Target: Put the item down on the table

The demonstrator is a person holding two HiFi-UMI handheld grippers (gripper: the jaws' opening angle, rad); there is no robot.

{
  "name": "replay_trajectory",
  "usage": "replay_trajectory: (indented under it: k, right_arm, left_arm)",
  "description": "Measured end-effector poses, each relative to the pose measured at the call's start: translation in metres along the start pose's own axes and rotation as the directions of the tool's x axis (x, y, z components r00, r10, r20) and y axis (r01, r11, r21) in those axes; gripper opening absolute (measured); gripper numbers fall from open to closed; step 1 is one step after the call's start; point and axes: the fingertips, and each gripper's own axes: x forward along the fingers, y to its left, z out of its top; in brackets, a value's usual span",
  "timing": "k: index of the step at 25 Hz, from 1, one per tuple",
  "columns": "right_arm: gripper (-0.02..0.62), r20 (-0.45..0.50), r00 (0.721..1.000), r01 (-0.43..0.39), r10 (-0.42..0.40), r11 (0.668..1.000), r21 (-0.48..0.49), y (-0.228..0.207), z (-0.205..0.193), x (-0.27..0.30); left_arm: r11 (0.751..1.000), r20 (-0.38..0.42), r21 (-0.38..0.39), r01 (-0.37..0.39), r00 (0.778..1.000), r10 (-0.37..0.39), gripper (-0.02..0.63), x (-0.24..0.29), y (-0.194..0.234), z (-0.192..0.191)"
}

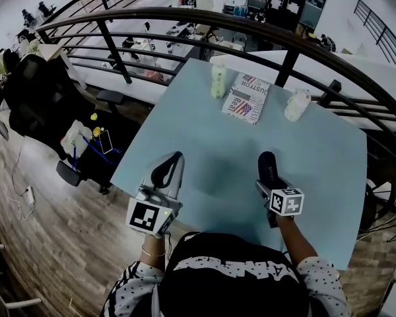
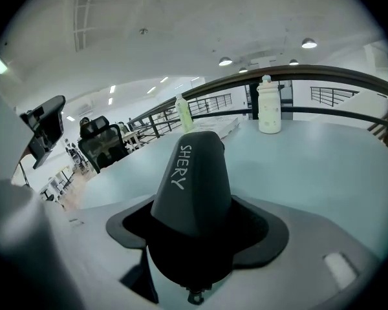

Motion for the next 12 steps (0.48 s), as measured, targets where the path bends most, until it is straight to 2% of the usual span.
replay_trajectory:
  k: [12]
  right_arm:
    - [0.347,-0.093,0.995,0.029,-0.032,0.999,-0.041,-0.007,-0.023,0.017]
  left_arm:
    - [0.999,-0.011,0.01,-0.037,0.999,0.037,0.0,-0.002,0.013,-0.004]
